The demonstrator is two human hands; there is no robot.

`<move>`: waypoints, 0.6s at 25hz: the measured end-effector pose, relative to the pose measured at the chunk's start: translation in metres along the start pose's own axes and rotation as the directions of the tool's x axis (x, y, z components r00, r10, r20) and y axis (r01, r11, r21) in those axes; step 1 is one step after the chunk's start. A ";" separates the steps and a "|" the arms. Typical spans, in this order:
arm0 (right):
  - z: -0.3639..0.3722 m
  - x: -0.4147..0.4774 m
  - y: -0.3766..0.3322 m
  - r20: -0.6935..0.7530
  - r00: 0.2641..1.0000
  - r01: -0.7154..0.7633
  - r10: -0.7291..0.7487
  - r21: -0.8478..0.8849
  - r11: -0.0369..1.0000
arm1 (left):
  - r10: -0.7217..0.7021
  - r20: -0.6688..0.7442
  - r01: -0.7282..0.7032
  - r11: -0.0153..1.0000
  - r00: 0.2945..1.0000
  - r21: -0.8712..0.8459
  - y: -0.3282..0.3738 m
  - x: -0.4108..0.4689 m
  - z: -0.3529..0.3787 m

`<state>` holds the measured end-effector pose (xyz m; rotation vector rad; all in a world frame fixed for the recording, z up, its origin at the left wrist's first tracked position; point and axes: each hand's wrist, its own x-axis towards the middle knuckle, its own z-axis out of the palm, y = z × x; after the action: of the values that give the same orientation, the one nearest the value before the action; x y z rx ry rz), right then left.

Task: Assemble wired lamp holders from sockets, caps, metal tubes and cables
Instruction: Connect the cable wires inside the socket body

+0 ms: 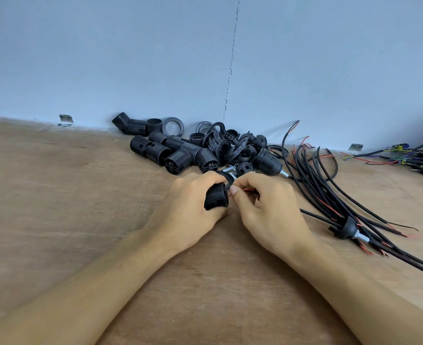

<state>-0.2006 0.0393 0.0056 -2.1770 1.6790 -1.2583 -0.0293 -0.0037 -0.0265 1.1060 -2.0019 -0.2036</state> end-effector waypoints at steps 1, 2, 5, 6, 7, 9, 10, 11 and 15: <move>0.000 0.000 0.000 0.011 1.000 0.008 -0.008 -0.005 1.000 | -0.004 0.006 0.004 1.000 1.000 0.002 0.001 0.000 -0.001; -0.001 0.001 0.000 0.017 1.000 0.013 -0.013 -0.005 1.000 | -0.007 0.009 0.007 1.000 1.000 0.005 0.003 0.001 -0.001; -0.001 0.001 -0.001 0.026 0.999 0.019 -0.019 -0.008 1.000 | -0.012 0.023 0.012 1.000 1.000 0.000 0.007 0.000 -0.005; 0.000 0.001 -0.001 0.030 0.999 0.020 -0.020 -0.014 1.000 | -0.009 0.028 0.009 1.000 1.000 -0.002 0.009 0.000 -0.005; 0.000 0.001 -0.001 0.033 0.999 0.022 -0.021 -0.020 1.000 | -0.007 0.031 0.007 1.000 1.000 -0.002 0.010 -0.001 -0.006; 0.000 0.001 -0.001 0.034 0.999 0.033 -0.032 -0.033 0.999 | -0.008 0.043 0.009 1.000 0.999 -0.005 0.012 -0.002 -0.008; 0.001 0.000 -0.001 0.036 0.999 0.039 -0.038 -0.037 0.999 | -0.009 0.051 0.009 1.000 0.999 -0.008 0.013 -0.002 -0.009; 0.001 0.000 0.000 0.039 0.998 0.044 -0.042 -0.038 0.998 | -0.007 0.058 0.007 1.000 0.998 -0.011 0.014 -0.002 -0.009; 0.003 0.001 0.000 0.048 0.998 0.050 -0.049 -0.028 0.998 | -0.009 0.060 0.010 1.000 0.998 -0.020 0.018 -0.004 -0.011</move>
<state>-0.1991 0.0371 0.0044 -2.2597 1.6456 -1.1914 -0.0317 0.0121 -0.0129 1.1086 -2.0438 -0.2642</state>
